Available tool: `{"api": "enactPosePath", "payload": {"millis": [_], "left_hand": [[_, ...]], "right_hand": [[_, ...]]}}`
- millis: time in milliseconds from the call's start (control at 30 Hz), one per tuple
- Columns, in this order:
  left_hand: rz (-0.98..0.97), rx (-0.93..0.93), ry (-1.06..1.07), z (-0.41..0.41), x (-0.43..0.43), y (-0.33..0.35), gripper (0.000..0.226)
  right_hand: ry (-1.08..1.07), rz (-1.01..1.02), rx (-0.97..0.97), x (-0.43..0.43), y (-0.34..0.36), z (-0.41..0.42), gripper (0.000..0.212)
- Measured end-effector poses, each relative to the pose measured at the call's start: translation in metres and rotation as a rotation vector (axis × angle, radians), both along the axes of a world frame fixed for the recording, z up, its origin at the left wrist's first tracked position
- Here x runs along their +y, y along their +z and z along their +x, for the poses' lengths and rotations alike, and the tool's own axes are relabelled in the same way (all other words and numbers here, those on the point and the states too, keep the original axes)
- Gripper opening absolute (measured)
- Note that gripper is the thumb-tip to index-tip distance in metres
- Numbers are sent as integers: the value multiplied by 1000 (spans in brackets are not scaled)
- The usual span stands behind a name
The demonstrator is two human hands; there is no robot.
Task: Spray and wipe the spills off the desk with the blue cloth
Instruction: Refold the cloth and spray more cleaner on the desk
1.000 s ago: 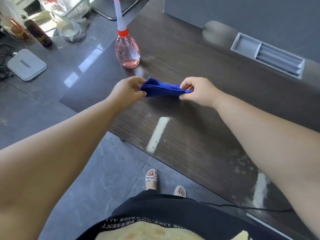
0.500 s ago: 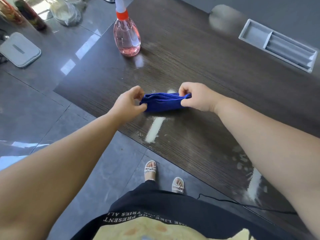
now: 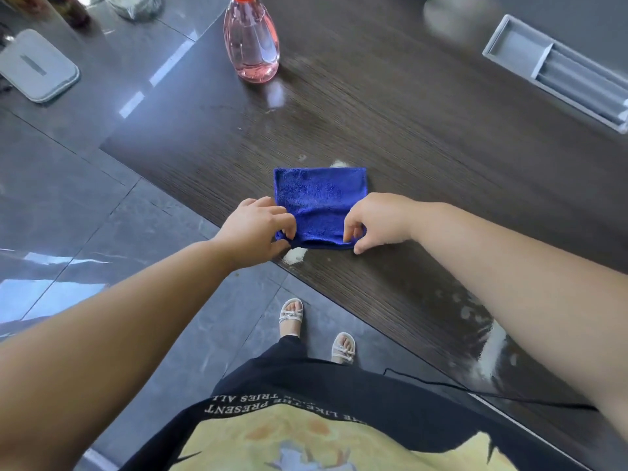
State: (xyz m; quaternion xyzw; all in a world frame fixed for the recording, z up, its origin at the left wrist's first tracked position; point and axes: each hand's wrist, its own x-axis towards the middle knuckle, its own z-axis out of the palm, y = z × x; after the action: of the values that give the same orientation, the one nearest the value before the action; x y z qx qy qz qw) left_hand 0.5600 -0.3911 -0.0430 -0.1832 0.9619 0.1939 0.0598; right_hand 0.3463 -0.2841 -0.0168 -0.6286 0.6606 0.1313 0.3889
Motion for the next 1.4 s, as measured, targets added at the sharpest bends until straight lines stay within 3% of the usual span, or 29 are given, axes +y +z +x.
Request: {"api": "enactPosePath", "payload": {"millis": [67,167,333,500,633,700,800,967,1033,1100,1200,1267,1400], "left_hand": [[-41,6,-37,1,2,2,12],[-39,49,-40,5,6,6,15],[-87,6,9,-1,12,3,48],[-149,-156,26,-17,15,0,46],[-204,-205,-22,-15,16,2,69],[-187,-230,-18,-9,17,0,71],[-154,-173,33,-3,18,-5,55],[-261,-30,11,4,16,-10,29],[-218,25,93,3,16,-6,23],[-71,44,279,0,10,0,26],[159,38,608,-17,-5,6,23],[238,5,733,-30,-17,6,25],[273,-18,844,-44,-28,-4,31]], "right_hand": [[-58,-135,3,5,0,2,19],[-213,-544,-28,11,-9,9,28],[35,-322,144,9,-16,17,48],[20,-394,179,12,-18,18,55],[39,-436,177,22,-20,22,67],[45,-439,167,28,-20,21,59],[22,-503,144,37,-24,16,38],[75,-536,165,33,-29,17,17],[31,-609,154,26,-27,16,11],[-145,-600,117,16,-15,10,14],[-466,-402,-13,-3,-4,-7,16],[-573,-431,-30,-17,-4,-14,17],[-689,-502,41,-32,-13,-19,41]]}}
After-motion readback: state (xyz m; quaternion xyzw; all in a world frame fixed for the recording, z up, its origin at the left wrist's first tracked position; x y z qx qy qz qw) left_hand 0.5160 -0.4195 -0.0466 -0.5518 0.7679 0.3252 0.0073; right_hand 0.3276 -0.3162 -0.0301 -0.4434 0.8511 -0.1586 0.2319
